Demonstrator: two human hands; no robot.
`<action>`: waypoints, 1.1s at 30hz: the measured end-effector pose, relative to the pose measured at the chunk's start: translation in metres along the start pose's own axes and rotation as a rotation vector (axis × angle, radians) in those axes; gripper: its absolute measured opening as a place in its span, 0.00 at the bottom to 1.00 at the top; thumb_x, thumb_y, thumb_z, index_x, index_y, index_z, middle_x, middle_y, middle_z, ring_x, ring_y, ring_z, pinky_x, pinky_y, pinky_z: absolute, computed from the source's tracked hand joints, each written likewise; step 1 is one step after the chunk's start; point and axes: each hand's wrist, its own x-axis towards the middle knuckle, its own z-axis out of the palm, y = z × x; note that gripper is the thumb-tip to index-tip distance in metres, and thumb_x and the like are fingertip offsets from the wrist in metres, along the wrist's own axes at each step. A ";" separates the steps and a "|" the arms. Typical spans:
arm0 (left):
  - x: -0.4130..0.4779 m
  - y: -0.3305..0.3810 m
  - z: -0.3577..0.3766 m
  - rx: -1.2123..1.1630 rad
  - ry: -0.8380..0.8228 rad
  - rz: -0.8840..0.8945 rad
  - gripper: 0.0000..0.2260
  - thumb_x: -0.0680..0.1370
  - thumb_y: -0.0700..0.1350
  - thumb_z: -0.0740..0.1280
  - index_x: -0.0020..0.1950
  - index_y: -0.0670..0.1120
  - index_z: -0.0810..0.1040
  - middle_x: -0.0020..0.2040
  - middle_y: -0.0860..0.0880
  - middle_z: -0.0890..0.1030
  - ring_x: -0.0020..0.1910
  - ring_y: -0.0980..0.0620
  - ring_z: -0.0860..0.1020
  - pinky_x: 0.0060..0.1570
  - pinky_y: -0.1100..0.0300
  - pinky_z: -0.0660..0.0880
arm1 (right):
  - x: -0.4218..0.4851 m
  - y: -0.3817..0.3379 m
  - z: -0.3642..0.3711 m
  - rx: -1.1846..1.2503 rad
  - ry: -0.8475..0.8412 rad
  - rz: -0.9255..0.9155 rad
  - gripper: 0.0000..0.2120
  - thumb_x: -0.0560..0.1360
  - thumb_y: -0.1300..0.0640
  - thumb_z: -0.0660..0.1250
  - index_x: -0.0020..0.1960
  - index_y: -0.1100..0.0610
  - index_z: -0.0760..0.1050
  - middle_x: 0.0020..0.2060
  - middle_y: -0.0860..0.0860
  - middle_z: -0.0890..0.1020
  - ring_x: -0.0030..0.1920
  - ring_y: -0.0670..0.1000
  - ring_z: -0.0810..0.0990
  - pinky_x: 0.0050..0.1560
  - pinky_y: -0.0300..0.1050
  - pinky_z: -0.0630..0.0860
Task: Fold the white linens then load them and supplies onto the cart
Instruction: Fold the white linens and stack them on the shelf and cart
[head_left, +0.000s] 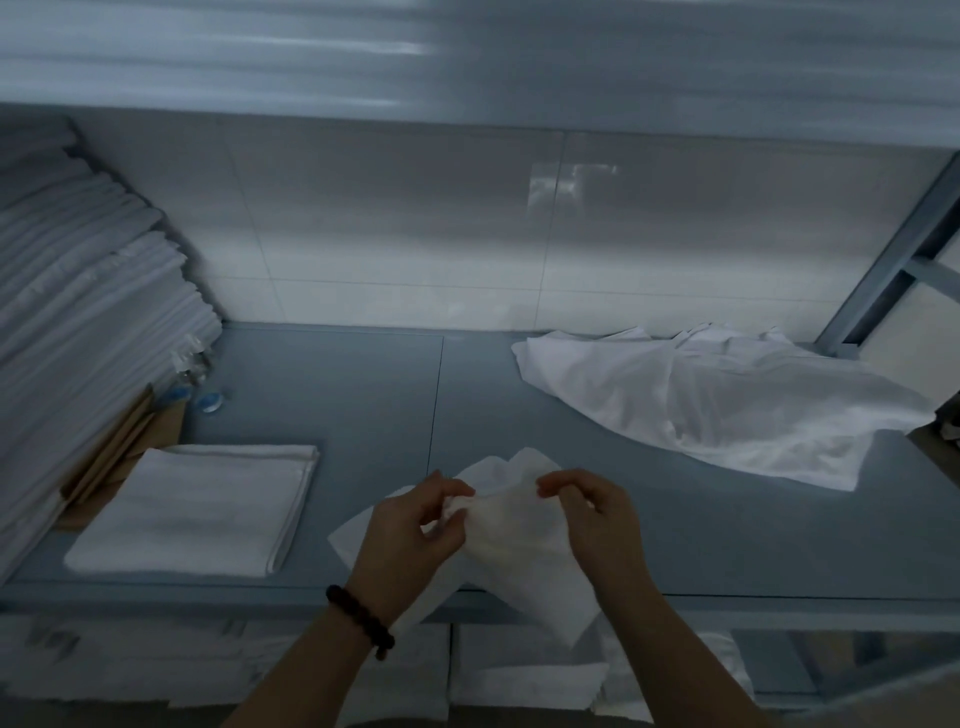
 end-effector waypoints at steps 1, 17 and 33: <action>0.000 -0.002 -0.005 0.044 0.010 0.040 0.15 0.72 0.33 0.72 0.45 0.54 0.79 0.38 0.59 0.82 0.43 0.69 0.77 0.61 0.72 0.69 | 0.006 0.005 -0.005 -0.032 0.025 -0.008 0.18 0.73 0.69 0.62 0.35 0.50 0.81 0.37 0.41 0.83 0.42 0.36 0.79 0.45 0.30 0.72; -0.028 -0.014 -0.041 0.314 -0.136 0.234 0.13 0.67 0.32 0.76 0.47 0.44 0.81 0.47 0.49 0.84 0.67 0.45 0.67 0.64 0.69 0.64 | 0.056 0.051 0.017 -0.924 -0.417 0.127 0.09 0.70 0.44 0.72 0.49 0.44 0.81 0.54 0.44 0.79 0.60 0.51 0.73 0.62 0.55 0.64; -0.011 -0.029 -0.090 0.694 -0.107 0.322 0.08 0.73 0.45 0.64 0.41 0.42 0.80 0.39 0.48 0.81 0.34 0.48 0.79 0.41 0.63 0.69 | 0.055 0.038 0.022 -0.632 -0.409 0.056 0.12 0.70 0.58 0.72 0.32 0.50 0.71 0.35 0.48 0.76 0.43 0.52 0.78 0.47 0.46 0.74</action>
